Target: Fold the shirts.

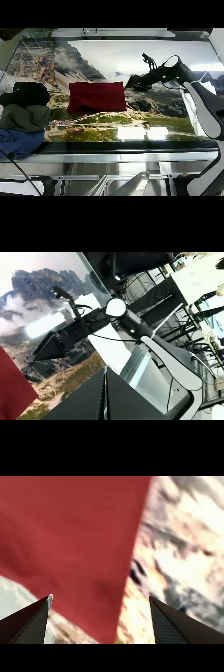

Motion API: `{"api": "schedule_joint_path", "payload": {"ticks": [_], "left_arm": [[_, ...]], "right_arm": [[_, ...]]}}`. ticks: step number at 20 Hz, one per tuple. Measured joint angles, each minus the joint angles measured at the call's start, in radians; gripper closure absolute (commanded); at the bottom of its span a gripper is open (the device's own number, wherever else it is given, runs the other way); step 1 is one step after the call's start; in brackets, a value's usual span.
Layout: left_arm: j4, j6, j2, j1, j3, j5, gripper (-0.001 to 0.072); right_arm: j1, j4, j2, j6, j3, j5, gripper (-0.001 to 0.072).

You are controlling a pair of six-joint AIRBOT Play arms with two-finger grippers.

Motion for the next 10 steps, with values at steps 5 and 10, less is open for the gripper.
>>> {"api": "schedule_joint_path", "payload": {"ticks": [5,10], "left_arm": [[0.000,0.000,0.000,0.000,0.000,-0.003,0.0700],[0.000,0.000,0.000,0.000,0.000,-0.004,0.0700]], "right_arm": [[0.034,0.079,-0.091,0.009,-0.004,-0.014,0.0041],[0.115,0.125,-0.125,-0.007,-0.005,-0.122,0.0487]]}}
